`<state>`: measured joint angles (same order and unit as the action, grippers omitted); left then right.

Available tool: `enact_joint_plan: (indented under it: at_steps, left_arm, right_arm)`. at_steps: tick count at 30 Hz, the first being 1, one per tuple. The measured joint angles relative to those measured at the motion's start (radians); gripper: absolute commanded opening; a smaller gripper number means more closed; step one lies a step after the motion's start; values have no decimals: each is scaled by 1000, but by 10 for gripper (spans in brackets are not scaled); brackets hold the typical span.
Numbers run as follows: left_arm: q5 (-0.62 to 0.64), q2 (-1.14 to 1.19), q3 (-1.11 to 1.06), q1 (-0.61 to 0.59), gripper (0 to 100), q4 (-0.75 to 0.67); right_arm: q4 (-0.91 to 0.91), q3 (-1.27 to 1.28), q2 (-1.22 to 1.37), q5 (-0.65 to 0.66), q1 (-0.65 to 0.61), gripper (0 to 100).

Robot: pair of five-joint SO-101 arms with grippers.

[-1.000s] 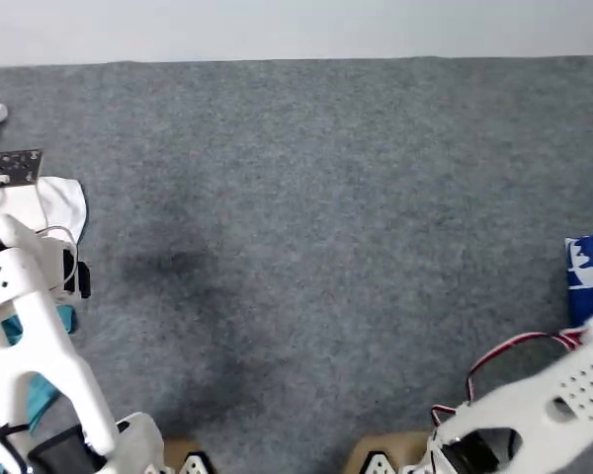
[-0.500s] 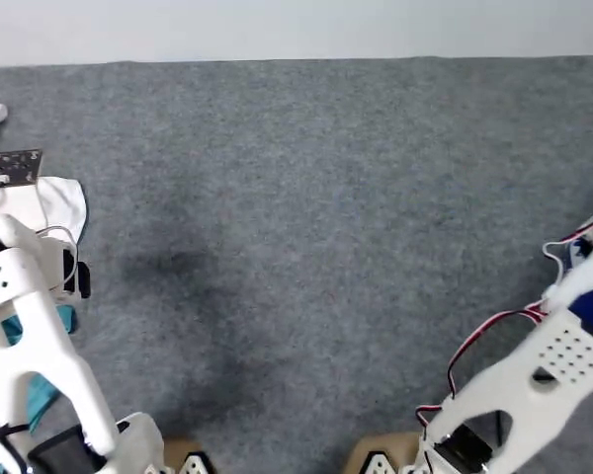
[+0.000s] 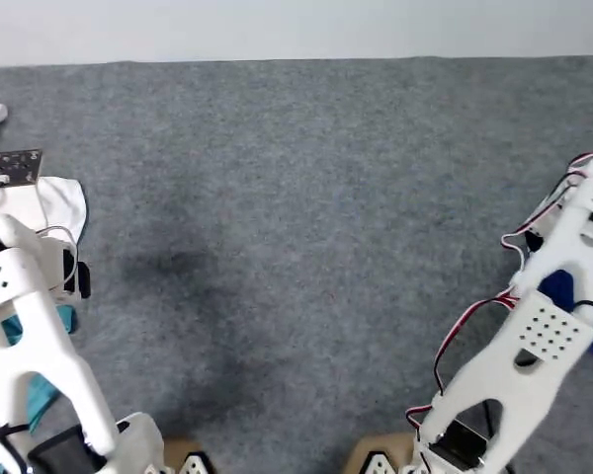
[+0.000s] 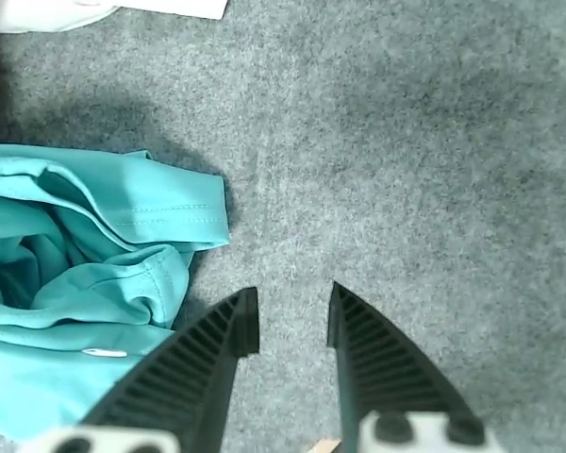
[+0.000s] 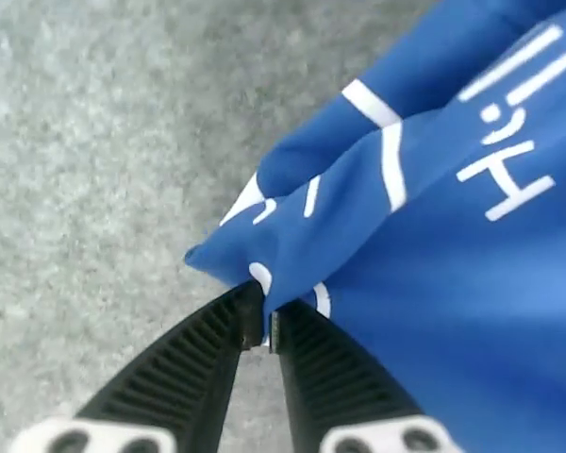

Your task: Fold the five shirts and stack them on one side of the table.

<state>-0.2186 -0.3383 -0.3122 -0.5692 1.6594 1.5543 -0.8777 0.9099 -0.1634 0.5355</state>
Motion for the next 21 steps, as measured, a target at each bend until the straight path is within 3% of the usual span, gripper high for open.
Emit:
enact_joint_plan:
  at_steps: [9, 17, 21]
  left_arm:
    - [0, 0, 0, 0, 137, 0]
    - [0, 0, 0, 0, 137, 0]
    - [0, 0, 0, 0, 137, 0]
  right_arm:
    - [195, -109, -78, 87, 2, 10]
    - [196, -75, -173, 167, 51, 20]
    - [196, -48, -175, 219, 49, 132]
